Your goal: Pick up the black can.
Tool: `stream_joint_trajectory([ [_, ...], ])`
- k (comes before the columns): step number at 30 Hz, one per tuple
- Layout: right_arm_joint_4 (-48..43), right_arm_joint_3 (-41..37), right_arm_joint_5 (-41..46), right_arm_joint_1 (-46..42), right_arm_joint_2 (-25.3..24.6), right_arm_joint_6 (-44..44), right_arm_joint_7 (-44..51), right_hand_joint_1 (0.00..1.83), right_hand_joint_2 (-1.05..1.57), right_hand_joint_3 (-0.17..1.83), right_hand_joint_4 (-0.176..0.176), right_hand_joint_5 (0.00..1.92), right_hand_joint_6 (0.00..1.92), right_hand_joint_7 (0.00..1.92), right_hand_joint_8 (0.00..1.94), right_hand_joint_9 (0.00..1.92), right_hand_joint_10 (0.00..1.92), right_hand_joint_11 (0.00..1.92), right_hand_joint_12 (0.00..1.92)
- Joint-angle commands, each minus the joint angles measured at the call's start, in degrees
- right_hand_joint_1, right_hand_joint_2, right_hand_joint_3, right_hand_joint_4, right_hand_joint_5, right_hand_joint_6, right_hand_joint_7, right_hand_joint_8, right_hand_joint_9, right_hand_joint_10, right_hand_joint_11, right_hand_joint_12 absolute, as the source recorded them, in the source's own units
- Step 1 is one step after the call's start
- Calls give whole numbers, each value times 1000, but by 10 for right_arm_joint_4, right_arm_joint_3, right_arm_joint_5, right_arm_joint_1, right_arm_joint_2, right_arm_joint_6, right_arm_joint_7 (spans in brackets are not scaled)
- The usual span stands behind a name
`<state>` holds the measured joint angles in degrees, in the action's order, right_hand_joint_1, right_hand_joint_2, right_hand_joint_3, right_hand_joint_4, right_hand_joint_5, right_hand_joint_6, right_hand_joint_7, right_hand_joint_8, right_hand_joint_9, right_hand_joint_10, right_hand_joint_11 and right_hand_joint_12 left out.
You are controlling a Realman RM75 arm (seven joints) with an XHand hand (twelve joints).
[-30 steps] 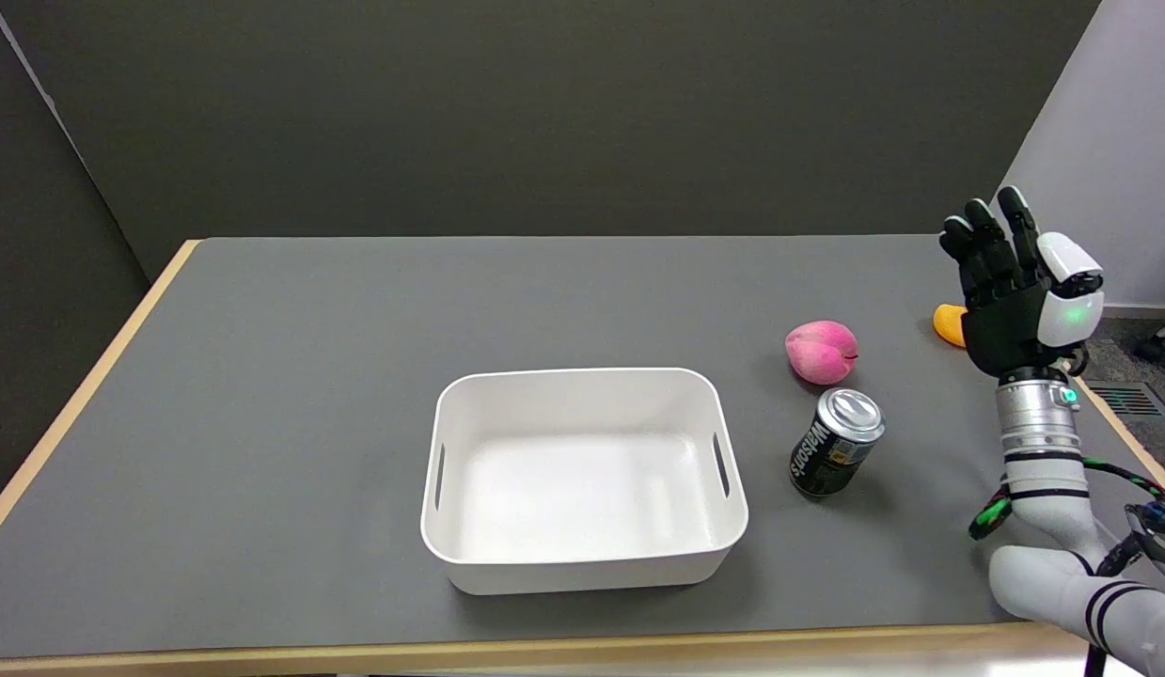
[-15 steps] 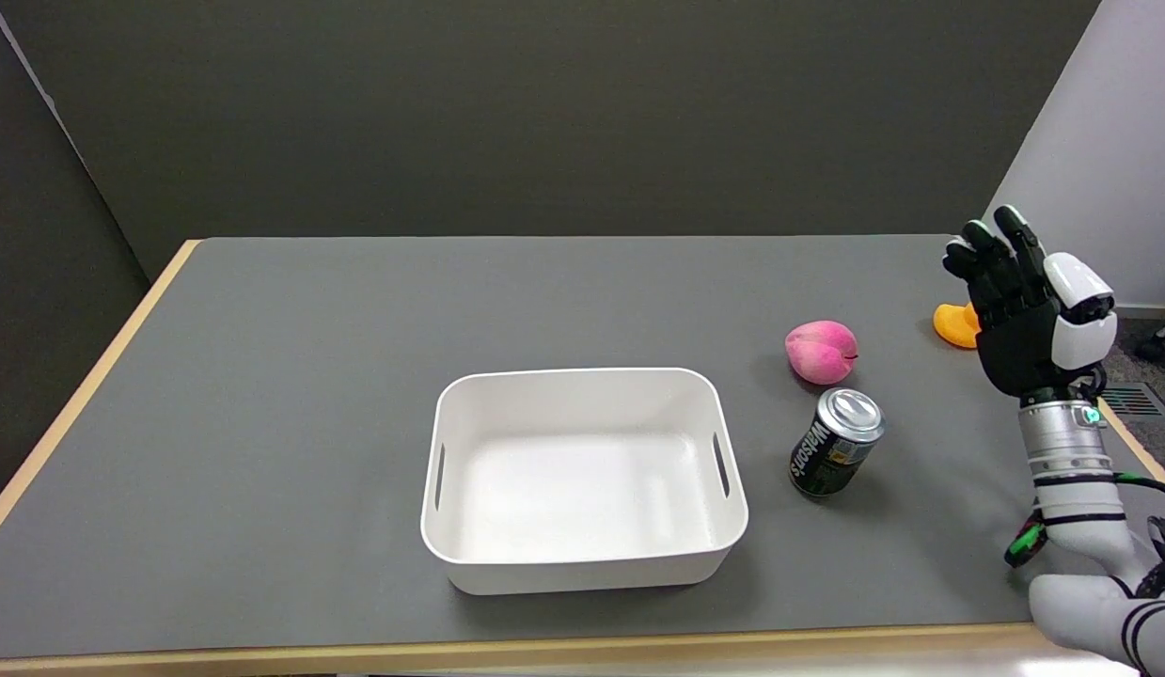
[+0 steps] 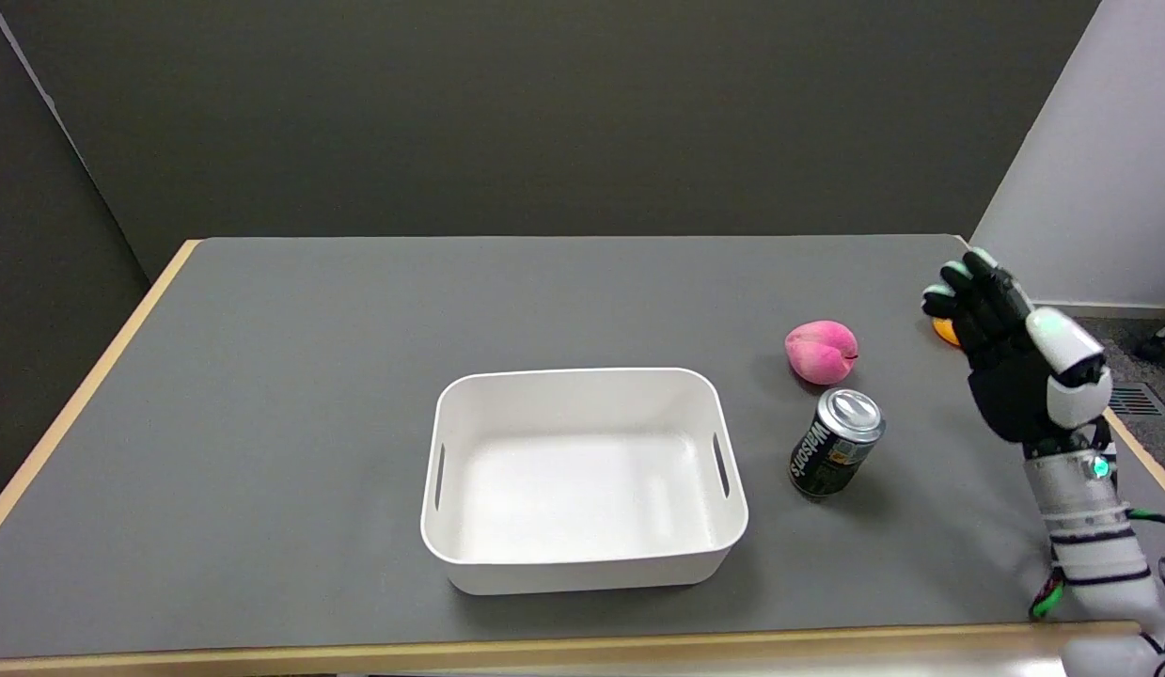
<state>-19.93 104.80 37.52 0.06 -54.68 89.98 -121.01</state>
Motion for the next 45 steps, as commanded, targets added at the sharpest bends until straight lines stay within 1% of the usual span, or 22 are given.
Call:
stream_joint_trajectory([
  [1,25,4,-108,-68,-64,68,54,320,700,954,-93,172,406,310,458,306,863,98,1249],
  [2,24,4,-118,-69,-65,69,54,323,703,948,-94,174,407,312,457,304,865,97,1250],
  [4,20,4,-147,-70,-66,72,54,368,748,836,-93,186,397,325,428,292,900,90,1269],
  [5,18,4,-153,-70,-66,71,54,363,739,856,-92,186,401,322,434,295,894,90,1266],
  [6,15,4,-168,-70,-67,68,54,337,703,934,-92,182,412,312,456,305,869,93,1252],
  [9,3,4,-184,-70,-71,58,54,327,698,955,-92,173,407,305,456,293,850,89,1244],
  [13,-11,-1,-186,-68,-72,43,54,331,693,952,-88,168,402,291,446,285,840,78,1236],
  [19,-36,-4,-187,-56,-60,30,55,336,693,953,-90,170,406,294,448,284,839,80,1236],
  [25,-63,-4,-201,-55,-54,-1,80,343,691,952,-90,170,407,295,450,282,839,80,1236],
  [42,-64,-11,-200,-52,-53,-15,101,373,683,954,-87,174,411,298,453,270,829,79,1233],
  [45,-64,-12,-200,-51,-53,-20,101,406,686,931,-84,178,410,297,446,270,837,74,1237],
])
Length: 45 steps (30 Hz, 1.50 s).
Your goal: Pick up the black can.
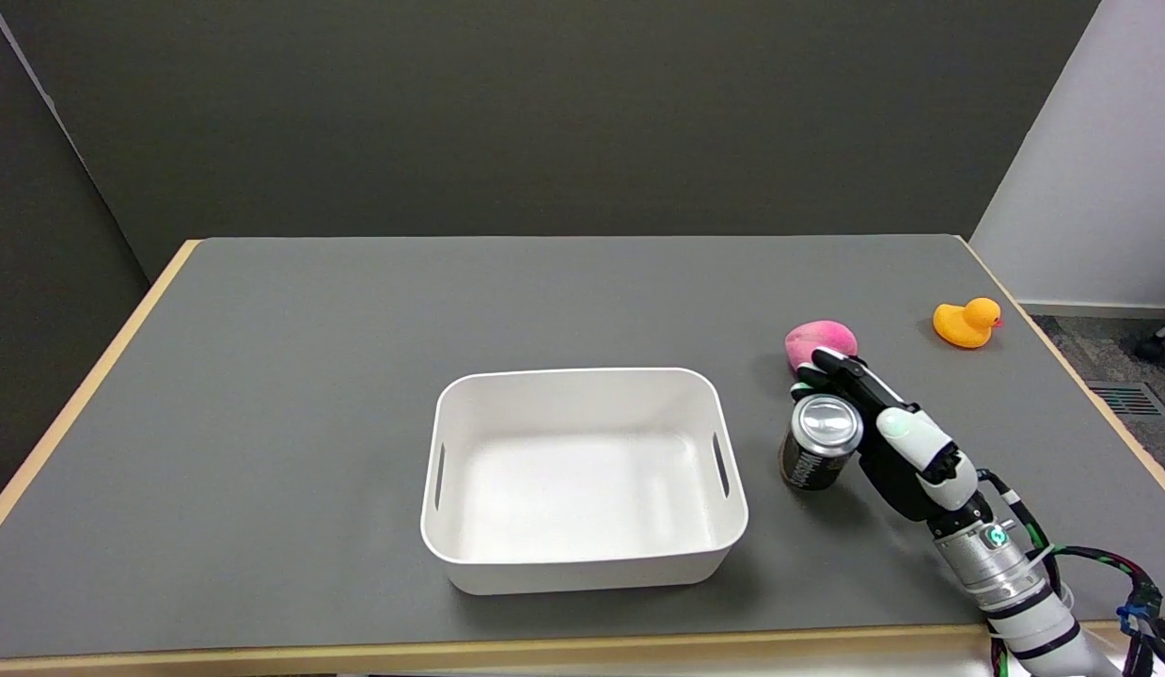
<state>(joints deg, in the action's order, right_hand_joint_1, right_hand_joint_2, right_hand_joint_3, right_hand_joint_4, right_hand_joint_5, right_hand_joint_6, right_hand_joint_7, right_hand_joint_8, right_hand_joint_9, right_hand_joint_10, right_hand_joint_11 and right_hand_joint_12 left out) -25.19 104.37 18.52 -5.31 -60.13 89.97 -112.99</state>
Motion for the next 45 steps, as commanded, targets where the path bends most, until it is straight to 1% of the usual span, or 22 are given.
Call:
stream_joint_trajectory([
  [1,-11,-7,-10,2,1,-22,20,430,705,884,-84,183,401,305,429,263,851,71,1248],
  [2,-11,-8,-10,2,1,-24,20,451,722,842,-84,186,393,313,415,257,863,68,1259],
  [4,-11,-8,-10,2,1,-31,21,462,677,952,-82,177,415,294,452,270,830,72,1229],
  [8,-12,-11,-10,4,1,-48,23,532,676,959,-76,177,417,294,449,267,824,58,1207],
  [19,-4,-50,-10,8,2,-139,54,602,669,976,-59,183,423,297,440,252,799,35,1147],
  [22,-4,-55,-11,11,3,-155,54,615,665,981,-48,190,429,302,434,251,794,40,1142],
  [30,-7,-55,-11,17,5,-161,54,646,649,994,-29,184,432,261,396,192,726,2,1081],
  [38,-10,-50,-12,20,10,-163,55,735,619,1000,-29,144,426,160,350,87,662,-1,1014],
  [40,-10,-51,-19,21,10,-165,55,744,619,1001,-29,139,424,152,346,80,659,-1,1011],
  [43,-6,-56,-30,24,12,-171,63,801,634,940,-32,158,352,167,273,80,633,-1,1006],
  [45,-18,-52,-25,21,10,-165,55,802,634,940,-32,156,350,164,271,77,632,-1,1002],
])
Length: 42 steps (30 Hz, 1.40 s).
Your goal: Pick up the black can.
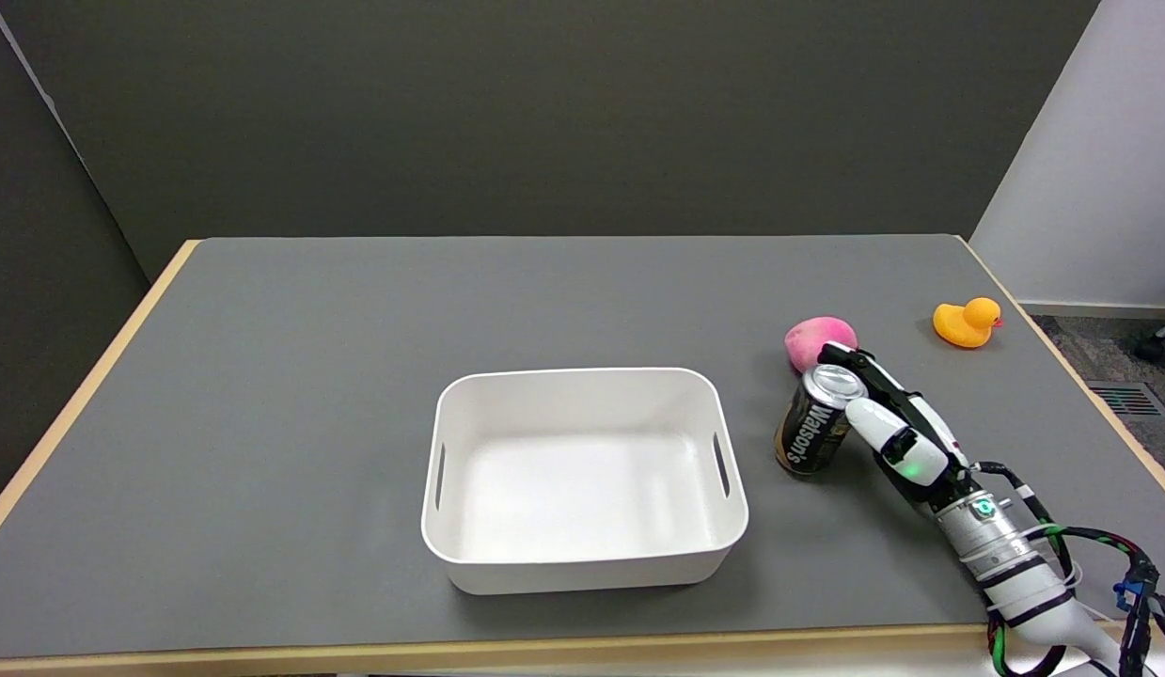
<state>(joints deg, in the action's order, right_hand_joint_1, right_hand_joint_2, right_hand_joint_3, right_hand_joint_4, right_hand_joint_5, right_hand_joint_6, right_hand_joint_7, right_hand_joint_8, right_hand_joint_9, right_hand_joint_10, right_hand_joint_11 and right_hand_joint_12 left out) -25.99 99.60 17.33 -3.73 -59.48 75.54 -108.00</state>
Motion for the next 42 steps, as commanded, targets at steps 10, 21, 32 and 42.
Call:
stream_joint_trajectory([
  [10,-23,-6,-13,6,4,-22,5,834,731,951,-30,433,909,542,637,422,936,147,1271],
  [21,-24,-7,-8,5,3,-15,5,1129,1173,217,1,626,1578,770,1375,631,1235,217,1532],
  [32,-92,-7,-7,1,4,70,-1,1131,1155,254,2,623,1565,769,1401,622,1261,171,1616],
  [42,-217,-14,-11,-4,18,46,9,1132,1128,314,-3,619,1566,773,1422,610,1296,140,1684],
])
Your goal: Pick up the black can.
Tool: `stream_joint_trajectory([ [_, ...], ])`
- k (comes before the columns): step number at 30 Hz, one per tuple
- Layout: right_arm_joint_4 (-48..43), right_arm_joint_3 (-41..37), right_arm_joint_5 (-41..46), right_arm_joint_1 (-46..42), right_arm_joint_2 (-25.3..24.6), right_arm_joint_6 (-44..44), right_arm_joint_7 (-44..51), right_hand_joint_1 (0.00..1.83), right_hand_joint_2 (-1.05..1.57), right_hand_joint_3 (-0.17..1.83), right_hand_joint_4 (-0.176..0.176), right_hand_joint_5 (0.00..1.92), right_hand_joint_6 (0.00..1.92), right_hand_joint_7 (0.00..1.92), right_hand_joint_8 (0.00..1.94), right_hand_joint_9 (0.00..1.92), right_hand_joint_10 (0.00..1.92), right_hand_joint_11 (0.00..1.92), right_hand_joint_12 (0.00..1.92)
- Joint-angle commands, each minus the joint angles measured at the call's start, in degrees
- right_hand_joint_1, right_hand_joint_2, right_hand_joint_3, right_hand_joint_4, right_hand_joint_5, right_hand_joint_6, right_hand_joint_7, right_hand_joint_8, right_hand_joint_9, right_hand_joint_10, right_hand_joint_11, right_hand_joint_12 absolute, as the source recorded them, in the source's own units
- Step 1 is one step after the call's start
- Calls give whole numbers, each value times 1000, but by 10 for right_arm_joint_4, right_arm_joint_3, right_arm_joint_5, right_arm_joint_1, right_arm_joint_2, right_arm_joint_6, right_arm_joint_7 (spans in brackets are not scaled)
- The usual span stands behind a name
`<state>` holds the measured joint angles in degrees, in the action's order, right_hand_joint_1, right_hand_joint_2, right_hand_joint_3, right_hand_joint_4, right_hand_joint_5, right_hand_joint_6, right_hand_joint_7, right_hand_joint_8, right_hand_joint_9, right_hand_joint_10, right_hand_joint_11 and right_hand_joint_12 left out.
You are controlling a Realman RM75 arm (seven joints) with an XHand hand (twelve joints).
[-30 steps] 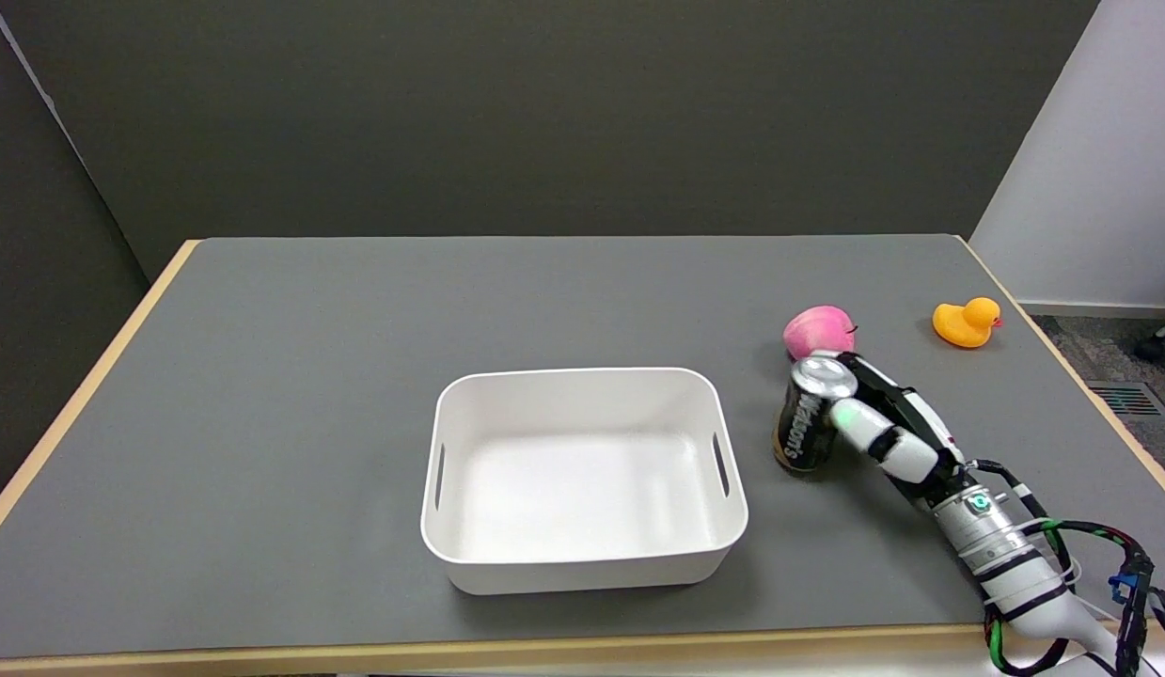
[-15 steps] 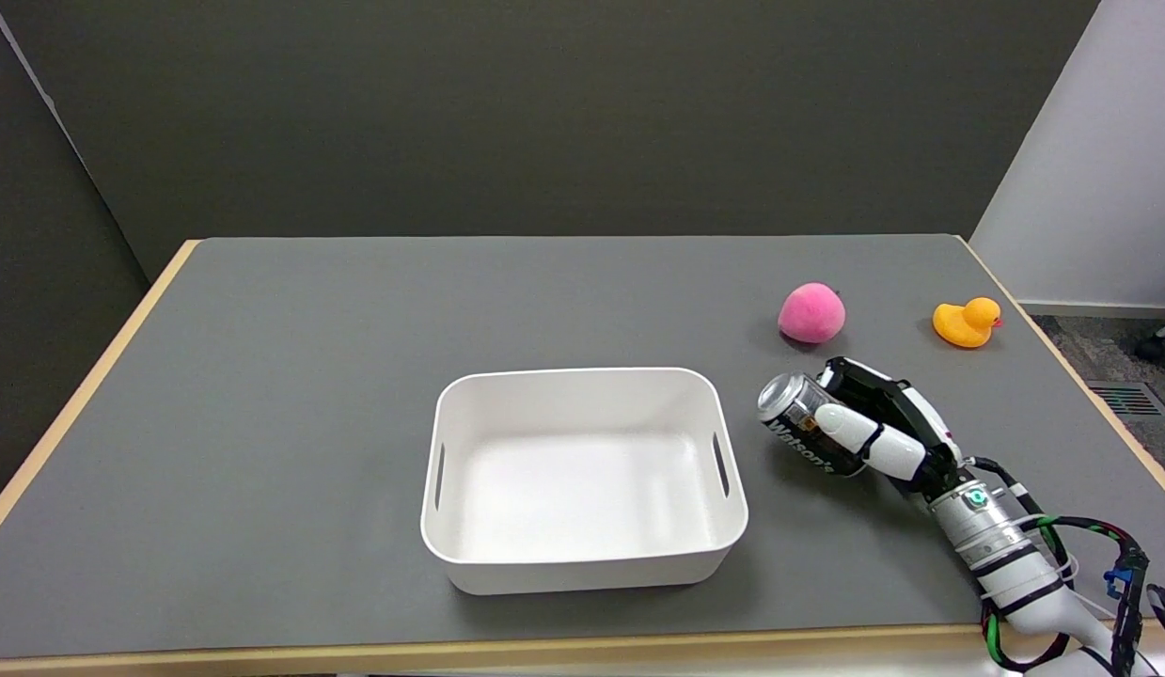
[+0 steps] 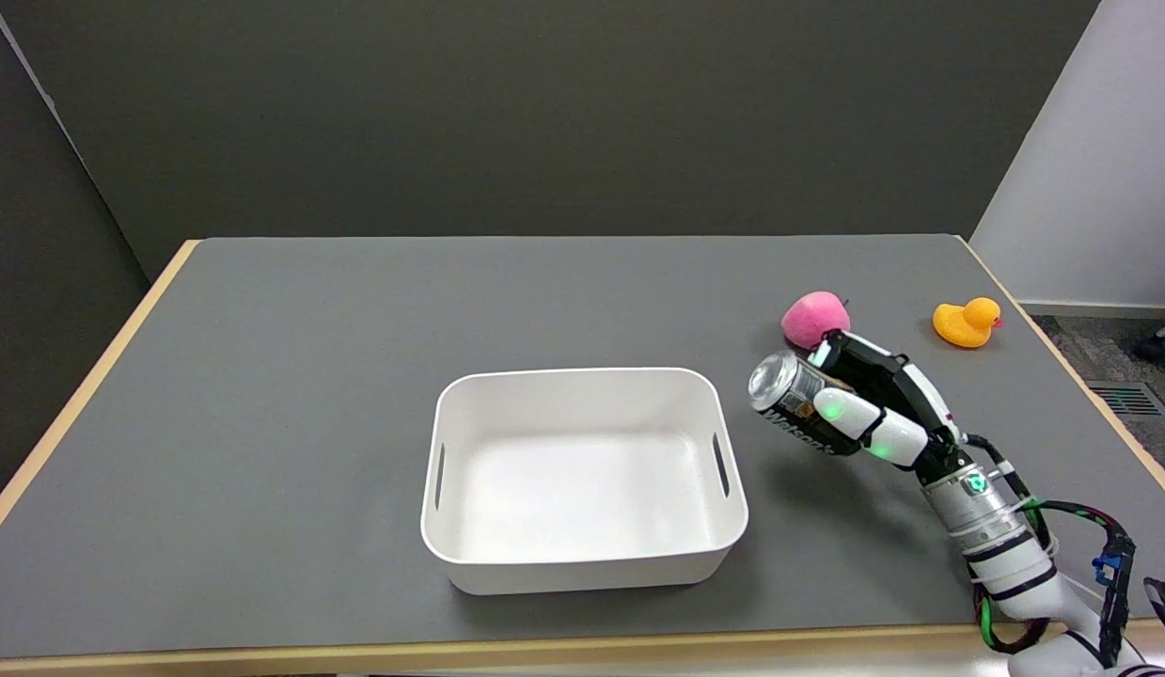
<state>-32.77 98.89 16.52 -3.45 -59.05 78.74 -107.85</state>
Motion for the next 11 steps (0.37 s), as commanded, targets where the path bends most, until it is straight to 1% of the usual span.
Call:
stream_joint_trajectory([
  [1,-167,-6,-5,-7,14,3,15,1131,1123,326,-3,620,1566,773,1425,615,1305,140,1689],
  [6,-286,3,-11,-6,15,-96,108,1125,1132,319,-5,611,1562,769,1446,607,1304,130,1697],
  [9,-356,4,-23,-3,15,-190,170,1138,1105,358,-18,616,1550,790,1437,631,1315,156,1705],
  [11,-402,5,-38,5,15,-268,214,1138,1112,343,-23,612,1551,797,1436,653,1304,183,1700],
])
